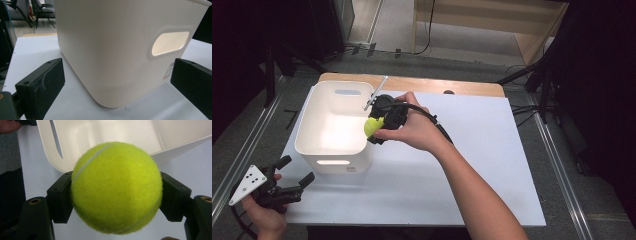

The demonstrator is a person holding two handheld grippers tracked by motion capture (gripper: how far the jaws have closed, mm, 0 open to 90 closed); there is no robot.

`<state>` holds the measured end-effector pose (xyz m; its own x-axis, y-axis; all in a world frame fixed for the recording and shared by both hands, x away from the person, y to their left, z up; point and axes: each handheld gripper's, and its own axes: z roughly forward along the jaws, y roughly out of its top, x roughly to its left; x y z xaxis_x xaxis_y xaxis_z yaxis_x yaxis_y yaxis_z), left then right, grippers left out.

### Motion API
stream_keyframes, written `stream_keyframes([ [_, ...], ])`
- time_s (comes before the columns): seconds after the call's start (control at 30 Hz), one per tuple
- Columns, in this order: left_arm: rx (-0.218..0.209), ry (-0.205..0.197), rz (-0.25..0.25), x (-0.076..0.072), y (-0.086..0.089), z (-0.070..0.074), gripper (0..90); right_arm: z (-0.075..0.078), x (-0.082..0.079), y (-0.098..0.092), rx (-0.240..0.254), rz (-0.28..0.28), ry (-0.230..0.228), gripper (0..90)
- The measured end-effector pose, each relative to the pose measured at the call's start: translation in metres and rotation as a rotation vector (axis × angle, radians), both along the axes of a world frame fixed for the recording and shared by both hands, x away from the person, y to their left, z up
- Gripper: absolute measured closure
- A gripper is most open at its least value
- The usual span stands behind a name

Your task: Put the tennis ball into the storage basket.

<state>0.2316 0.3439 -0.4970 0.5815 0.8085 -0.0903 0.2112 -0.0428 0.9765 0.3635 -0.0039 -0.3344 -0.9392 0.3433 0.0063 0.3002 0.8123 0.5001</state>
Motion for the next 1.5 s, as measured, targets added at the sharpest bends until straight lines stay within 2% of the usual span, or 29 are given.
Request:
stream_keyframes([
  [0.47,-0.002,-0.001,-0.001,0.0,0.0,0.0,0.0,0.007,0.0,0.014,0.005,0.016,-0.008,23.5],
  [1.5,-0.011,-0.004,-0.005,0.0,0.001,0.0,0.0,0.007,0.003,0.051,0.001,0.059,-0.011,23.5],
])
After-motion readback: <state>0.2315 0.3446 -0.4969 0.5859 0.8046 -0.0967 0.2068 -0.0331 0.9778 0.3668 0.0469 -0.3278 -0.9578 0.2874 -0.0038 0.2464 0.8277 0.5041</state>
